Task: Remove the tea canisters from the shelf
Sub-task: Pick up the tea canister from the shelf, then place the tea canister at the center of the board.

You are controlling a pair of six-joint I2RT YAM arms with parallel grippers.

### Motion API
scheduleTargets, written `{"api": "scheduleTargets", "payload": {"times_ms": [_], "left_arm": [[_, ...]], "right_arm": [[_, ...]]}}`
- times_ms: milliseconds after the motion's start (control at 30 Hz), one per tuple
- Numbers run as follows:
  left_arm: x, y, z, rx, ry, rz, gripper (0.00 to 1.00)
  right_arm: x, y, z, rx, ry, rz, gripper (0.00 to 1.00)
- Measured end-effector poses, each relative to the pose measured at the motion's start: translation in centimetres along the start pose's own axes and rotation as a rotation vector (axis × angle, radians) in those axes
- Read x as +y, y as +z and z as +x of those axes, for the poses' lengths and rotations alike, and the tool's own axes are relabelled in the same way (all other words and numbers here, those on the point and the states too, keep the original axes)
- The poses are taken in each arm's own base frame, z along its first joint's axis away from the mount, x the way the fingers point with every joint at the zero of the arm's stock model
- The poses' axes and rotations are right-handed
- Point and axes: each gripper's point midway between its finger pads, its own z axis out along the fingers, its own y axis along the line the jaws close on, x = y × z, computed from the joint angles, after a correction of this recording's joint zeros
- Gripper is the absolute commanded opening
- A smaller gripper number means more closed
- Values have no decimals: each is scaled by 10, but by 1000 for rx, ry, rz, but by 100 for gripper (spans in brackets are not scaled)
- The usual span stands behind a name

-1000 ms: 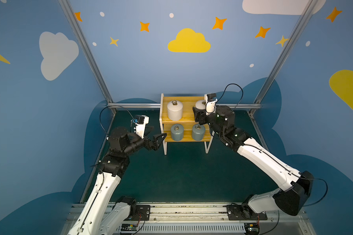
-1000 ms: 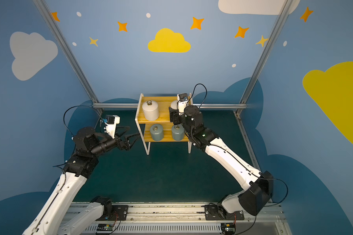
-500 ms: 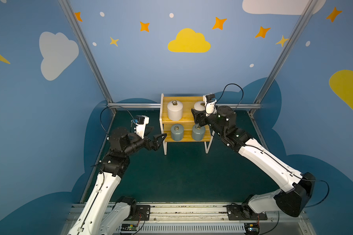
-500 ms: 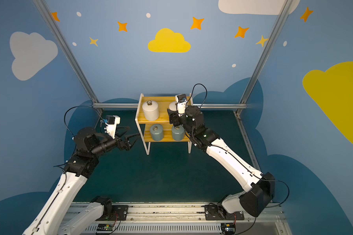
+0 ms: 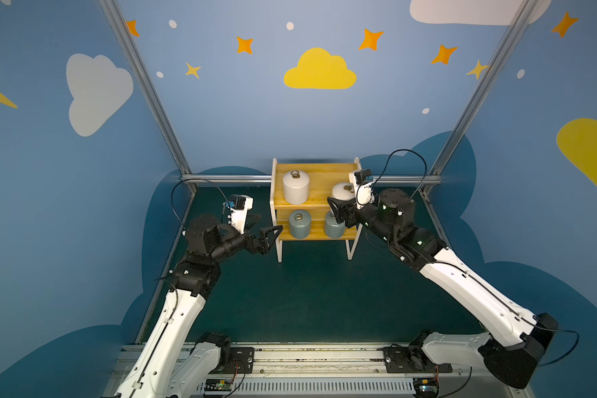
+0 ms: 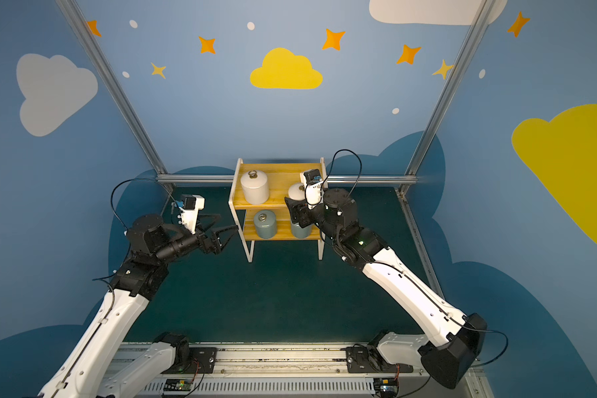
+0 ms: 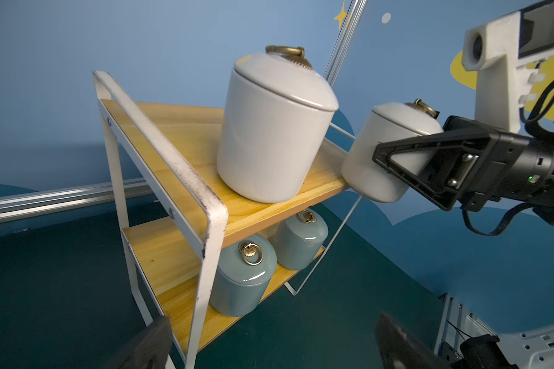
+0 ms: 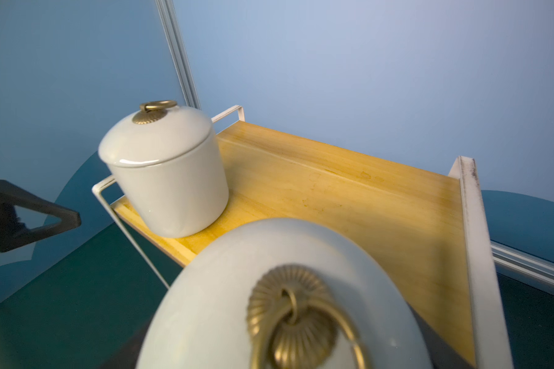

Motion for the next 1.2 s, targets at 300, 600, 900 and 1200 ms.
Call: {"api": "scheduleTargets", "payload": {"times_ms": [300, 600, 900, 1200], "left_arm": [[0, 0, 1, 1, -11, 3, 100], [2, 1, 8, 10, -23, -1, 100], [0, -6, 16, 4, -23, -10, 100], [1, -7, 22, 8, -27, -18, 100]], "right_arm": [[28, -35, 30, 71, -23, -94, 62], [43, -76, 72, 102, -43, -130, 61], [33, -94, 151, 183, -44, -64, 61], [17, -98, 234, 274, -68, 28, 60]]}}
